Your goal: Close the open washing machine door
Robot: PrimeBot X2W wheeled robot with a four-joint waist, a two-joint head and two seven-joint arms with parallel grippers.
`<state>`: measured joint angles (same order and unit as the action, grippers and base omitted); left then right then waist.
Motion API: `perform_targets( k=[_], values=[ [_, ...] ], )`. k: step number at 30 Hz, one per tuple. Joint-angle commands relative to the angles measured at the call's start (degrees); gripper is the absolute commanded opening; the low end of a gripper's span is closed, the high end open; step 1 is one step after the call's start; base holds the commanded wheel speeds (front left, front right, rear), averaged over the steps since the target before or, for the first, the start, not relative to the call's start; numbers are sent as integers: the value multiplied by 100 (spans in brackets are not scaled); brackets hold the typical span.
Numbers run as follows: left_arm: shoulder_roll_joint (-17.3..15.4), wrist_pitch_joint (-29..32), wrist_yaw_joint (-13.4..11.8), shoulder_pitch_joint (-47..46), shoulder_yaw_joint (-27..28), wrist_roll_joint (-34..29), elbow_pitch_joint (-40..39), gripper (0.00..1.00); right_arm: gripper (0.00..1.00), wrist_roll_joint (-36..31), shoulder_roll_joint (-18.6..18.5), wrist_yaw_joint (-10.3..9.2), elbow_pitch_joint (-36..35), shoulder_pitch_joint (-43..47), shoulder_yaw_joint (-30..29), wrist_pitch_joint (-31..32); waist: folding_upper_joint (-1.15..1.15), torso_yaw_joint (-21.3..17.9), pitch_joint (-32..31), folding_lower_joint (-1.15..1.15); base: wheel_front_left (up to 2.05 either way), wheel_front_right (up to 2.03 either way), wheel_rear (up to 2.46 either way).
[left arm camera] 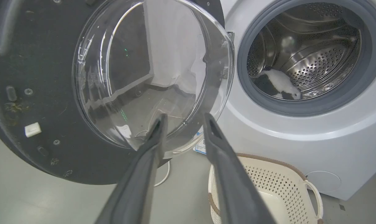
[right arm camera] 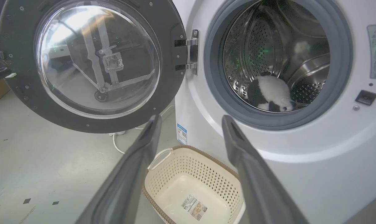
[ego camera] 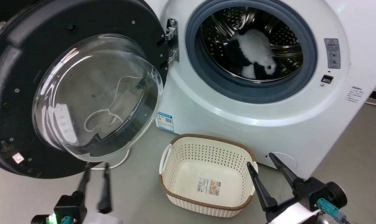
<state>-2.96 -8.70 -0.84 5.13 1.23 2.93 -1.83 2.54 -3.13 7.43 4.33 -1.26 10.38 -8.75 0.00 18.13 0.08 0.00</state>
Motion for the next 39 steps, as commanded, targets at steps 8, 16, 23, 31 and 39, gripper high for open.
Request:
perform_targets(
  k=[8, 16, 23, 31, 39],
  values=[
    [-3, -140, 63, -72, 377, 392, -417, 0, 100, 2, -35, 4, -10, -27, 9, -134, 0, 209, 141, 0, 0, 0, 0],
    [-429, -212, 255, -1037, 1725, 1474, -781, 0, 100, -115, -111, 4, -119, 63, -65, -254, 0, 333, 430, 0, 0, 0, 0],
    [-1426, 631, 169, -2222, 2754, 2868, -10, 0, 100, -127, -273, 5, -155, -123, -41, -337, 0, 228, 742, 0, 0, 0, 0],
    [-2328, 2549, -295, -3463, 3371, 4524, 2083, 0, 100, -94, -436, 5, -171, -301, 62, -457, 0, 192, 1127, 0, 0, 0, 0],
    [-2263, 4637, 30, -4002, 3781, 6412, 3078, 0, 100, -55, -485, 5, -113, -401, 182, -577, 0, 290, 1227, 0, 0, 0, 0]
  ],
)
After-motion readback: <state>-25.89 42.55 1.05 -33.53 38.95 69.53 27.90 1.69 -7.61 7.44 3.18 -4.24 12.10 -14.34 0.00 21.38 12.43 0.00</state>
